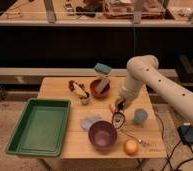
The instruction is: Place brush in plastic cup
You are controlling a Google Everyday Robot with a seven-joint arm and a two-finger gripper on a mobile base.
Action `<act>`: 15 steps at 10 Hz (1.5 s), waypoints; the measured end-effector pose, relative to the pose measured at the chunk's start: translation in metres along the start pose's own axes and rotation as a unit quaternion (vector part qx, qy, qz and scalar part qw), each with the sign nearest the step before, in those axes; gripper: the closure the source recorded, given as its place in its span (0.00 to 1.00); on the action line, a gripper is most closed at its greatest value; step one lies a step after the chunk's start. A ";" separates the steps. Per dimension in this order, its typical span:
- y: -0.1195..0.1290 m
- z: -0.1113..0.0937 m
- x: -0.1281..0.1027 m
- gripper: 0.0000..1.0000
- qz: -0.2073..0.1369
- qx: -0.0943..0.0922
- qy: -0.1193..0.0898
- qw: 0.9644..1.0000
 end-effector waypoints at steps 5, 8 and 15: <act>0.021 -0.012 0.020 1.00 0.013 0.007 0.001 1.000; 0.023 -0.012 0.023 1.00 0.016 0.004 0.004 1.000; 0.084 -0.014 0.062 1.00 0.075 0.014 0.003 0.997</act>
